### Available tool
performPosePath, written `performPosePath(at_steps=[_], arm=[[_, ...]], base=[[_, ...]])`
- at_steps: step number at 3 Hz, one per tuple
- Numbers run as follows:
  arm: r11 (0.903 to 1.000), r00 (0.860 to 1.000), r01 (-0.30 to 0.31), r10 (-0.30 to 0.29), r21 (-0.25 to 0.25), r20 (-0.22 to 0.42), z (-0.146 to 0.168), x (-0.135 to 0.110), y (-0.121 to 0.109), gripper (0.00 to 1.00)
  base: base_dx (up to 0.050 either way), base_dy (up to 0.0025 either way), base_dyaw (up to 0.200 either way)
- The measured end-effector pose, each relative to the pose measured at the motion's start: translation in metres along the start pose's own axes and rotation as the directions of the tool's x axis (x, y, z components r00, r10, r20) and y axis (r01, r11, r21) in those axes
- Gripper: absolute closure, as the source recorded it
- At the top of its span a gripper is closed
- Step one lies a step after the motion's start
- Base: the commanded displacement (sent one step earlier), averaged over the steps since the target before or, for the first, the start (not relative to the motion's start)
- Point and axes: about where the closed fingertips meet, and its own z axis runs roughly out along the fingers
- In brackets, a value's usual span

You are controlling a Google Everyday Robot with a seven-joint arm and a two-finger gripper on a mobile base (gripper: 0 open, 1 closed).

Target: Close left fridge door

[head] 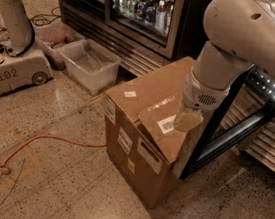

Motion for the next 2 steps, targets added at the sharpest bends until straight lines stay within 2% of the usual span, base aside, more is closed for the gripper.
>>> performPosePath(at_steps=[1, 2], arm=[[1.0000, 1.000, -0.004, 0.004, -0.008, -0.002, 0.006, 0.000, -0.003, 1.00], [0.9993, 1.000, -0.008, 0.007, -0.037, -0.015, 0.023, -0.001, -0.008, 1.00]], base=[[0.000, 0.00000, 0.000], [0.000, 0.00000, 0.000]])
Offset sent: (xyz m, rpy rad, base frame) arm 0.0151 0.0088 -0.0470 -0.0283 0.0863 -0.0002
